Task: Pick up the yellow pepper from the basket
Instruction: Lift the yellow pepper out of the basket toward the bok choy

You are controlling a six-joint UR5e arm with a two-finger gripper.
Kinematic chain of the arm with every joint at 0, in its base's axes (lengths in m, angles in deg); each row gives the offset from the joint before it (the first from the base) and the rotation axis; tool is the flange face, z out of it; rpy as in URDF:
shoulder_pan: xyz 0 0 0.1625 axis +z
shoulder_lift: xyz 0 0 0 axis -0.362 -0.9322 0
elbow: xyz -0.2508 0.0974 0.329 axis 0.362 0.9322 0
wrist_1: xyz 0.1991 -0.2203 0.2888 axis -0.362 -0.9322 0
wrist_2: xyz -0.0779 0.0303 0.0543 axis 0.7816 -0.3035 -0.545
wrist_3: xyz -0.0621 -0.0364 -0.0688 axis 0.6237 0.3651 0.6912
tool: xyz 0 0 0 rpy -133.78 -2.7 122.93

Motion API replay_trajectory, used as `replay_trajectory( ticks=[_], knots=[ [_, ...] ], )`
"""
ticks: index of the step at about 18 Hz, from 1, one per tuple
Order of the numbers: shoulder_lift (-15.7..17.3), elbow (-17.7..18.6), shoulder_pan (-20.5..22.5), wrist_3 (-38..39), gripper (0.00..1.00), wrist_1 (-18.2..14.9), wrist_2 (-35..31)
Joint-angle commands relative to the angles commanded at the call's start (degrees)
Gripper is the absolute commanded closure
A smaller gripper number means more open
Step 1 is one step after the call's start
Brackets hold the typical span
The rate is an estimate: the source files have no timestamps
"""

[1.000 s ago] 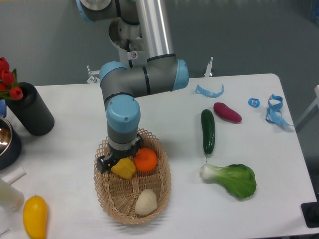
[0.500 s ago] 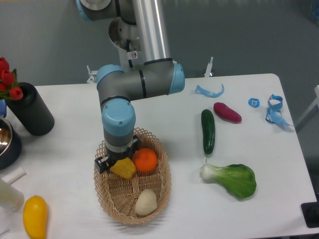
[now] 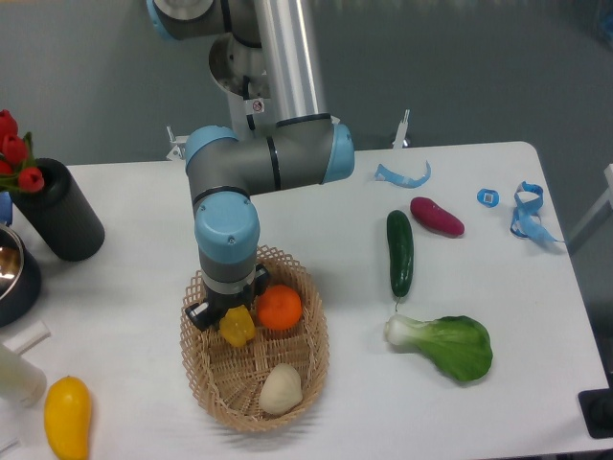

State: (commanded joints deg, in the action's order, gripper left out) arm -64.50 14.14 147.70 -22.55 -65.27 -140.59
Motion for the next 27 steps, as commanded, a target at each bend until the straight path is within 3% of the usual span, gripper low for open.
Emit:
replay_trajectory(
  ticks=[3,7,9,13,18,21,27],
  knots=[
    [2.19,-1.58,0.0,-5.17,0.64,0.35,-5.0],
    [3.95,-6.86,0.88,-19.05,0.64,-0.53,-9.57],
    [5.62,-6.95,2.28,-26.25,0.64,0.43,-10.64],
    [6.95,-6.95,5.88,-48.83,0.64,0.52,-10.64],
    [7.65,-7.04,10.89,-66.6,0.64,1.05,-8.98],
    [8.26,-7.04,13.62,-68.91,0.64,1.05,-5.64],
    [9.75,-5.64,16.6,-74.17,0.64,0.97,-5.46]
  ],
)
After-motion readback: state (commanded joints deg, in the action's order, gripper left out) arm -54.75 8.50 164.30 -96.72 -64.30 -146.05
